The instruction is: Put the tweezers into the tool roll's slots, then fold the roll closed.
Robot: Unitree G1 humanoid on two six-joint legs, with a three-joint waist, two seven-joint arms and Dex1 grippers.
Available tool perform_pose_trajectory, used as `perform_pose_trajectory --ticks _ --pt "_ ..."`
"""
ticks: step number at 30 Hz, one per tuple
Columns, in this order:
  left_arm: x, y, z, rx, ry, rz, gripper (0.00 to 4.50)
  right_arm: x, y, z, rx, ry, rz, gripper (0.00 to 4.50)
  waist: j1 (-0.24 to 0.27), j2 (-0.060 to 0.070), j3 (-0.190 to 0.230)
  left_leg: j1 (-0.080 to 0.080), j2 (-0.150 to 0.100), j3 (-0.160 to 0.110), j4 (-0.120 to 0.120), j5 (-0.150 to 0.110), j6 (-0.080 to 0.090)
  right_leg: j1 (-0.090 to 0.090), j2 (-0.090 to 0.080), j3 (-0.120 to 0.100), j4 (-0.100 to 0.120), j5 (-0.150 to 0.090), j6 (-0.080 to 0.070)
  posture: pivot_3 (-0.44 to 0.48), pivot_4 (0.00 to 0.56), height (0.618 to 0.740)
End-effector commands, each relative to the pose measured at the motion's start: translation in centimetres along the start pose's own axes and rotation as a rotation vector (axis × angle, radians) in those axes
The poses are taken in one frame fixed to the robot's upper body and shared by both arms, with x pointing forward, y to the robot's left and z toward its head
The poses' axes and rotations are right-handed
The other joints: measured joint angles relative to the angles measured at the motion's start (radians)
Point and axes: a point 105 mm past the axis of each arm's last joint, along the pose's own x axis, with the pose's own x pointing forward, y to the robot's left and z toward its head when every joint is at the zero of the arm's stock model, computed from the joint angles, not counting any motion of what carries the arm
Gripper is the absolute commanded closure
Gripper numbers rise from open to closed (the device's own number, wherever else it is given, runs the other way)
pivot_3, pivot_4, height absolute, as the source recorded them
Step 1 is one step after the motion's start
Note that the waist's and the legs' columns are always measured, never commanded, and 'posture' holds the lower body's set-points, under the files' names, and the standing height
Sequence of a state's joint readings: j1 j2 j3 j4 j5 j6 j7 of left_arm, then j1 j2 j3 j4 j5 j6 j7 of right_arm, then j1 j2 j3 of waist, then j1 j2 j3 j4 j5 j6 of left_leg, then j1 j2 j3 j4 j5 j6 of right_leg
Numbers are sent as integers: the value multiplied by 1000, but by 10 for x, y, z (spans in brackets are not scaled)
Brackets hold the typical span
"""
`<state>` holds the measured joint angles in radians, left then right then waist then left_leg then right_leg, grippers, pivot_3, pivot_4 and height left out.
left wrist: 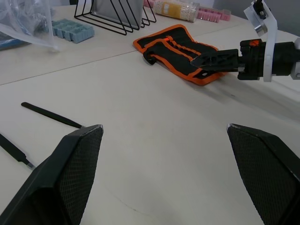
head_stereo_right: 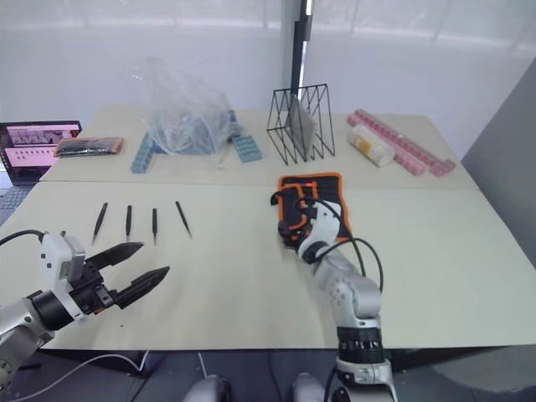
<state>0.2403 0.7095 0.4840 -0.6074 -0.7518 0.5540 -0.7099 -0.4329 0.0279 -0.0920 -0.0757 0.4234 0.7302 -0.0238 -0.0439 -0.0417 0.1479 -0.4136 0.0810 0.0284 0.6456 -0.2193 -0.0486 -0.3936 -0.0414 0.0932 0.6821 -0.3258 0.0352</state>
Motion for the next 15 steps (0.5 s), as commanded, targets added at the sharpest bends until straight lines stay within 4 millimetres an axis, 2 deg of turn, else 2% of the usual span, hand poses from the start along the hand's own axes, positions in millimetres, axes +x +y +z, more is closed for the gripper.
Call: perform_pose_trajectory --ticks 1,3,4,8,15 --pt "3 -10 10 15 -20 -50 6 2 1 15 2 -73 9 0 0 0 0 0 0 0 0 0 0 0 0 0 0 0 0 0 150 708" --pt "3 -14 9 7 -14 -69 6 2 2 16 5 -80 14 0 0 0 0 0 0 0 0 0 0 0 0 0 0 0 0 0 150 708" --pt "2 -14 9 5 -14 -75 0 2 2 16 4 -81 16 537 0 0 0 0 0 0 0 0 0 0 0 0 0 0 0 0 150 708" --pt "0 -17 12 2 -22 -101 0 0 0 15 5 -88 8 1775 0 0 0 0 0 0 0 0 0 0 0 0 0 0 0 0 150 708" --pt "-3 -22 19 -15 -39 -150 0 1 -1 12 -6 -91 11 4209 -1 0 0 0 0 0 0 0 0 0 0 0 0 0 0 0 150 708"
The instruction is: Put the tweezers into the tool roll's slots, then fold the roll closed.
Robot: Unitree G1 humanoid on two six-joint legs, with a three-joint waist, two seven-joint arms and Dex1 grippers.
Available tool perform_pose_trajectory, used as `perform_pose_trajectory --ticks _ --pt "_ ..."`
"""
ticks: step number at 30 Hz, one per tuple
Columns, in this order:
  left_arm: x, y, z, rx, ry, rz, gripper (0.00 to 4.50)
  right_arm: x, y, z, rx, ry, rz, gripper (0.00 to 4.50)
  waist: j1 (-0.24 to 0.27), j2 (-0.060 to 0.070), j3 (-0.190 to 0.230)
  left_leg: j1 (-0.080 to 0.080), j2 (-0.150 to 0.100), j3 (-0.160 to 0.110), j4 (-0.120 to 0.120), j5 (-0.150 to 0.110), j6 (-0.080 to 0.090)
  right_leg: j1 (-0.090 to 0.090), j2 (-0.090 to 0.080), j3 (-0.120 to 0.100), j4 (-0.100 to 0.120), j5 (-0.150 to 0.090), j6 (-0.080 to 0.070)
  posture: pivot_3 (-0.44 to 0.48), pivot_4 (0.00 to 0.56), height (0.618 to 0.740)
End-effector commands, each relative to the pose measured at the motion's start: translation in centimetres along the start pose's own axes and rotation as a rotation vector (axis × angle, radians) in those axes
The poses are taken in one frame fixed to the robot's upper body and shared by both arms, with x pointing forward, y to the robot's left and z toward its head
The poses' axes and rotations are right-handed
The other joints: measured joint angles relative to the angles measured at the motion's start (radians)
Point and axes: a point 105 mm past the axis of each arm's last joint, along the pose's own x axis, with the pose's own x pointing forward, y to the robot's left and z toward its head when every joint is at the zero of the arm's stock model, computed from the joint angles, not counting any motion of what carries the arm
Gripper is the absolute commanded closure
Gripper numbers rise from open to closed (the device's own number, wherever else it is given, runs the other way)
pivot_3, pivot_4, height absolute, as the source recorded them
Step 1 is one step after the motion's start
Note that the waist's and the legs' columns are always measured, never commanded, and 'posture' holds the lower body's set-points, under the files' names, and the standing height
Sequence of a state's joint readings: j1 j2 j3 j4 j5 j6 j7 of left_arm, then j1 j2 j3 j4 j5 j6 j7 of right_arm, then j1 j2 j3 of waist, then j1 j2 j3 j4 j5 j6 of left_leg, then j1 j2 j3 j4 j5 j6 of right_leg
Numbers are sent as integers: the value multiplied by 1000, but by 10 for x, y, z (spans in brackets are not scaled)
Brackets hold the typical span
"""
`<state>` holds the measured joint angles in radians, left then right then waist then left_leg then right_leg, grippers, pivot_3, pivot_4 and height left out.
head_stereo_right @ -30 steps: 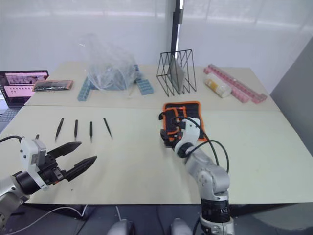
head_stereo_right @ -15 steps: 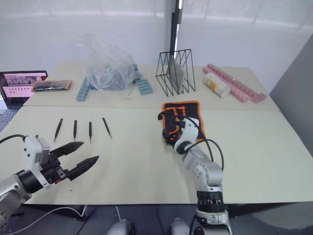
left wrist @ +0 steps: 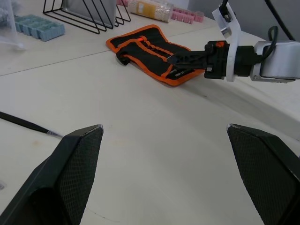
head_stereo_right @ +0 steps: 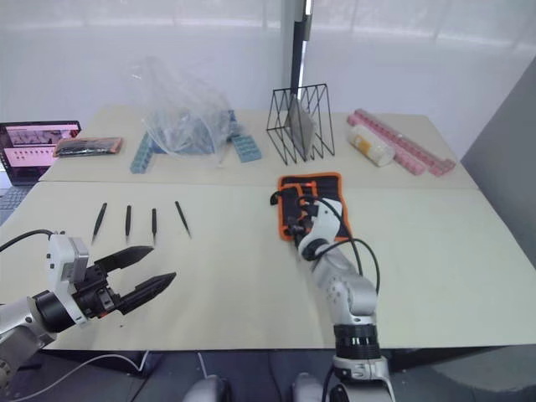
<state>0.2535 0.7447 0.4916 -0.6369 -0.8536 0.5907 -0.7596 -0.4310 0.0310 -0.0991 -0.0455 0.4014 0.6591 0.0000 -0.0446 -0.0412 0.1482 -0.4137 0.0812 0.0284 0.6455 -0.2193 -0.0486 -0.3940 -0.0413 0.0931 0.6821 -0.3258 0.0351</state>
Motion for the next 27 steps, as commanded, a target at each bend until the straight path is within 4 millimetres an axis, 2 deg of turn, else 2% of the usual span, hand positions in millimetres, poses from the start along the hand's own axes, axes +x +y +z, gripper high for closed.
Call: perform_pose_trajectory --ticks 1,11,16,22,27 --pt "-2 -5 15 34 -35 -32 0 -1 3 8 -6 -46 16 4476 0 0 0 0 0 0 0 0 0 0 0 0 0 0 0 0 150 708" --pt "-2 -3 18 42 -43 -31 0 1 6 9 -43 -65 53 4476 0 1 0 0 0 0 0 0 0 0 0 0 0 0 0 0 150 708" --pt "-2 -1 18 43 -42 -22 0 -9 32 9 -161 -79 230 4476 0 1 0 0 0 0 0 0 0 0 0 0 0 0 0 0 150 708" --pt "-2 2 16 41 -39 -21 0 -42 68 -12 -441 -44 563 4476 1 1 1 0 0 0 0 0 0 0 0 0 -1 0 0 0 150 708" --pt "-1 5 14 40 -23 -38 0 -79 83 -40 -679 19 849 4476 2 1 1 0 0 0 0 0 0 0 0 0 -2 0 0 0 150 708"
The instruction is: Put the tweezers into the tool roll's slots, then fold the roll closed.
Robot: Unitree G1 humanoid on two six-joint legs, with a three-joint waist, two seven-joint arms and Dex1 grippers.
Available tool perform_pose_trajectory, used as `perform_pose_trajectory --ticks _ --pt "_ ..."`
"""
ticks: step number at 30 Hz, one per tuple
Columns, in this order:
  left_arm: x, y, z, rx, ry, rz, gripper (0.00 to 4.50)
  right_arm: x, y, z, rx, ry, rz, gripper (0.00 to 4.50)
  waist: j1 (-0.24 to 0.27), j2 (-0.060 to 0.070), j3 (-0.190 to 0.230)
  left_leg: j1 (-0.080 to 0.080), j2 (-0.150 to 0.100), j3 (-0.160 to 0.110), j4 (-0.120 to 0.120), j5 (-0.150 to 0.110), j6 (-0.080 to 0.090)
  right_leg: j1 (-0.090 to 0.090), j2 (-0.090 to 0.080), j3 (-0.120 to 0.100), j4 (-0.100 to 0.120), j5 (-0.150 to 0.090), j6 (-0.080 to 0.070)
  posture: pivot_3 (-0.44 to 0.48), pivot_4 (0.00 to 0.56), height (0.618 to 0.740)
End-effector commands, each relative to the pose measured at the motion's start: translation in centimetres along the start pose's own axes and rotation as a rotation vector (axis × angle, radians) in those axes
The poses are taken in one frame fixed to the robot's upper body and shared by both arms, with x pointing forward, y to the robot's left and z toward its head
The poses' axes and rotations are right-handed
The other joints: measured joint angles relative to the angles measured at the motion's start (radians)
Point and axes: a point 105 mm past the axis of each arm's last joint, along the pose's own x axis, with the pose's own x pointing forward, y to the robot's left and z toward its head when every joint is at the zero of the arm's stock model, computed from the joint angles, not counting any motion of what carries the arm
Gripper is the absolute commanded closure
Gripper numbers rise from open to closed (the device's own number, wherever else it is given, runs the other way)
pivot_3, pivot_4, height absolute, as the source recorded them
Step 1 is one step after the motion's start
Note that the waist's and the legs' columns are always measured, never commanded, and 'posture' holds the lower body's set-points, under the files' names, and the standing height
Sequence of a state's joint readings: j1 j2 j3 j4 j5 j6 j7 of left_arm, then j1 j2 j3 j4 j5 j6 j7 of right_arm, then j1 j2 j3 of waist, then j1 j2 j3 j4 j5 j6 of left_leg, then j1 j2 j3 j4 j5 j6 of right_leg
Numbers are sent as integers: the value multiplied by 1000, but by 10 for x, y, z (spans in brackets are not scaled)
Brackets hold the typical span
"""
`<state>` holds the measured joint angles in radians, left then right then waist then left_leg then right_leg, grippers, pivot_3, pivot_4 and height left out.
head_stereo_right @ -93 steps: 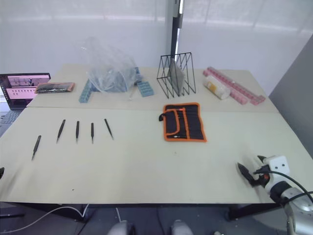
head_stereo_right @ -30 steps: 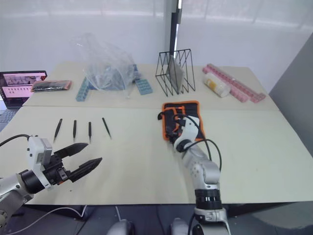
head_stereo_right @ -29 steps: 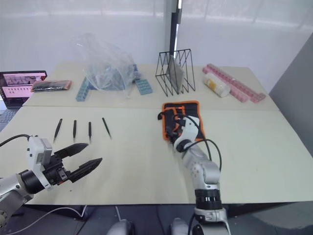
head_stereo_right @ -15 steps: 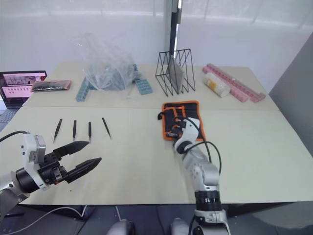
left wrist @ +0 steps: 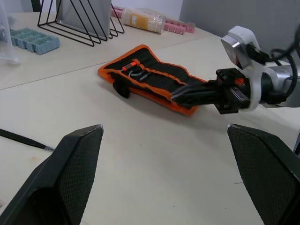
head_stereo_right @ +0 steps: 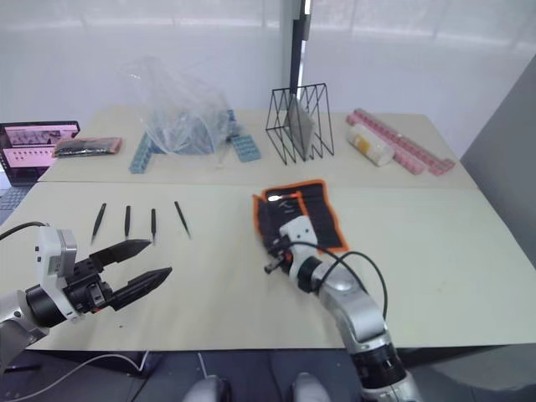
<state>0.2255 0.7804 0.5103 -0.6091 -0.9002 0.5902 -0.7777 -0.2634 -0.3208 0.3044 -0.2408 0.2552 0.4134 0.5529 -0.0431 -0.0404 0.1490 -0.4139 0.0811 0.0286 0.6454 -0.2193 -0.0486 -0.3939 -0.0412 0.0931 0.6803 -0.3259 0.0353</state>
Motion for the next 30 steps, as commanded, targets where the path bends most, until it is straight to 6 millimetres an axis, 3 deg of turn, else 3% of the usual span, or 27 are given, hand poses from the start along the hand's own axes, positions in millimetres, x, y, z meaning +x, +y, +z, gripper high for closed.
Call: perform_pose_trajectory --ticks 1,8,14,19,26,30 --pt "0 1 4 34 3 -20 0 -10 34 10 -168 -37 220 4476 1 0 0 0 0 0 0 0 0 0 0 0 0 0 0 0 150 708" --pt "5 3 0 35 28 -68 0 -32 48 -13 -283 73 419 4476 4 -1 1 1 0 0 0 0 0 2 0 0 -1 0 0 0 150 708" --pt "15 4 -1 44 46 -115 0 -32 52 -15 -320 95 478 4476 6 -2 1 2 0 0 0 0 0 3 0 0 -1 0 0 0 150 708" --pt "38 5 -3 70 73 -187 0 -32 58 -17 -313 114 515 4476 11 -2 1 2 0 0 1 0 0 4 0 0 -1 0 0 0 150 708" --pt "84 3 -12 81 100 -306 0 -31 56 -19 -314 141 534 4476 31 -2 1 2 0 0 4 0 0 4 1 0 -1 0 0 0 150 708" --pt "103 5 -20 76 111 -370 1209 -31 54 -20 -319 154 532 4500 32 -2 1 1 0 -1 5 0 0 4 1 0 0 0 0 0 150 708"
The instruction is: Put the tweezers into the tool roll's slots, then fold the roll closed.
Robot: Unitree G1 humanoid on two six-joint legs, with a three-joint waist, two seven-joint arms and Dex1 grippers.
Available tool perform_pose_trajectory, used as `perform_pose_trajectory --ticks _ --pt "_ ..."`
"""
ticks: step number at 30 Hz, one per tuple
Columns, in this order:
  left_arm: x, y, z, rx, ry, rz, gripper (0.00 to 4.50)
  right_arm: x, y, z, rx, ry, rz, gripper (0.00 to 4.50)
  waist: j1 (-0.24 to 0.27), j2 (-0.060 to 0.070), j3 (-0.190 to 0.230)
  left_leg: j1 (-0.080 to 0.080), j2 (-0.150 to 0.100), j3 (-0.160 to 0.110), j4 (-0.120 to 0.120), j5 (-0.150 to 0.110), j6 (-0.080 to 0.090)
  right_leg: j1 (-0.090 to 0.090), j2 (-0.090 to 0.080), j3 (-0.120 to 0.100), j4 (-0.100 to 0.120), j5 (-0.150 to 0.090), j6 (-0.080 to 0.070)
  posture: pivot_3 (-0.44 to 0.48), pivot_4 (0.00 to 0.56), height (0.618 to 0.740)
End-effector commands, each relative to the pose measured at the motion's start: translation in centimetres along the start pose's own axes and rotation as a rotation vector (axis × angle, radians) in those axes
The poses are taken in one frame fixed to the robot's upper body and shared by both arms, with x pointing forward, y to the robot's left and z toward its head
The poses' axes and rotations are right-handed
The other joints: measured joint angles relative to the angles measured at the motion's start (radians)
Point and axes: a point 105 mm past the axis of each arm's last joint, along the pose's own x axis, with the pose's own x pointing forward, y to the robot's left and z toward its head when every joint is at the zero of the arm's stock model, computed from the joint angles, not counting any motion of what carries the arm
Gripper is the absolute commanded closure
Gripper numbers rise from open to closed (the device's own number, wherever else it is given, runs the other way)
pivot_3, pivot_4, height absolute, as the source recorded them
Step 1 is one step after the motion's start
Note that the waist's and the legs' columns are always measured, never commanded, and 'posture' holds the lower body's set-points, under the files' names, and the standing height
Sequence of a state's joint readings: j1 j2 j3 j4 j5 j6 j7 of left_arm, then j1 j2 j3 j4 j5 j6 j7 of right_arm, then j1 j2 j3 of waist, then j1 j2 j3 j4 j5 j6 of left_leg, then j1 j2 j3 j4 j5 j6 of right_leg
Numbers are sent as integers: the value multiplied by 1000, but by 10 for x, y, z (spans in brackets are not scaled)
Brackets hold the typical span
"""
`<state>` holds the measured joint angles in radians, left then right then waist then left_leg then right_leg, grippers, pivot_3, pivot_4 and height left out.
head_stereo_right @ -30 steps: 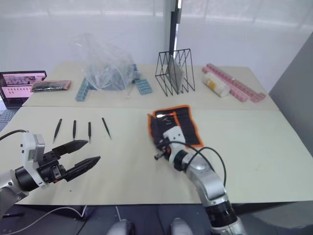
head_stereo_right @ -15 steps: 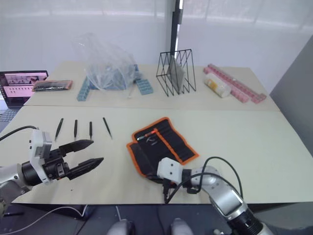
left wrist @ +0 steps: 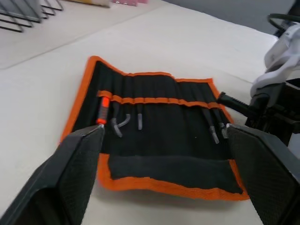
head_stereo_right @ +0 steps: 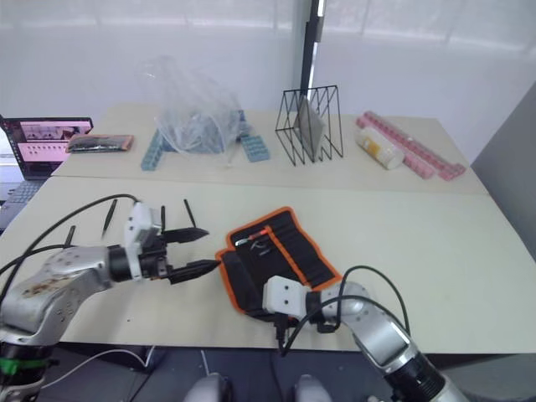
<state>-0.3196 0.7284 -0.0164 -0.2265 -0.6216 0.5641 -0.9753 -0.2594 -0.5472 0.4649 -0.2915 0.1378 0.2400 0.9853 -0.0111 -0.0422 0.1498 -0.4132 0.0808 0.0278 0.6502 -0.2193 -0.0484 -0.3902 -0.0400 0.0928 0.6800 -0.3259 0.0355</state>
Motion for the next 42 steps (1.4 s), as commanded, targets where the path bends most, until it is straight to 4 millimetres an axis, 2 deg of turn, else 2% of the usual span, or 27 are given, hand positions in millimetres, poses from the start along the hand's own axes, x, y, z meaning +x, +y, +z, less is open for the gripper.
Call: perform_pose_trajectory --ticks 1,5,10,14,23,28,31,35,38,42 --pt "10 8 -2 36 13 -22 1620 -1 0 4 -17 -2 2 4500 -1 0 0 0 0 0 0 0 0 0 0 0 0 0 0 0 150 708" --pt "23 22 -7 68 47 -1 2871 0 1 4 -12 0 -1 4500 -1 0 0 0 0 -1 1 0 0 0 1 0 0 0 0 0 150 708" --pt "40 25 -18 97 95 -15 4482 -1 -1 4 -10 5 -20 4500 2 0 0 -2 0 -2 5 -1 2 0 1 0 1 0 1 0 150 708" --pt "47 26 -27 94 114 -15 4482 -1 -1 4 -8 7 -23 4500 3 0 0 -3 0 -2 9 -2 3 1 1 0 2 0 1 0 150 708" --pt "50 23 -85 110 299 -33 4482 -10 -4 4 7 23 -41 4500 5 0 0 -3 0 -3 10 -2 3 2 1 -1 2 0 1 0 150 708" --pt "52 22 -89 102 291 -39 4482 -18 -17 12 93 -19 -104 4500 9 0 0 -2 0 -3 10 -2 3 3 1 -1 2 0 1 0 150 708" --pt "53 23 -89 101 286 -35 4500 -23 -24 26 187 -99 -116 3650 11 1 0 -2 0 -3 10 -2 3 3 1 -1 2 0 1 0 150 708" --pt "52 25 -87 102 281 -31 4500 -24 -36 50 323 -240 -116 2306 11 1 0 -1 0 -3 10 -2 3 4 1 -1 3 1 1 0 150 708" --pt "51 26 -86 105 279 -28 4500 -21 -47 54 348 -264 -134 2306 11 1 -1 -1 0 -4 10 -2 3 4 1 -1 3 1 1 0 150 708" --pt "51 27 -84 107 276 -24 4500 -5 -66 37 339 -198 -223 2306 9 1 -1 -1 0 -4 10 -2 3 3 1 -1 3 1 2 0 150 708"
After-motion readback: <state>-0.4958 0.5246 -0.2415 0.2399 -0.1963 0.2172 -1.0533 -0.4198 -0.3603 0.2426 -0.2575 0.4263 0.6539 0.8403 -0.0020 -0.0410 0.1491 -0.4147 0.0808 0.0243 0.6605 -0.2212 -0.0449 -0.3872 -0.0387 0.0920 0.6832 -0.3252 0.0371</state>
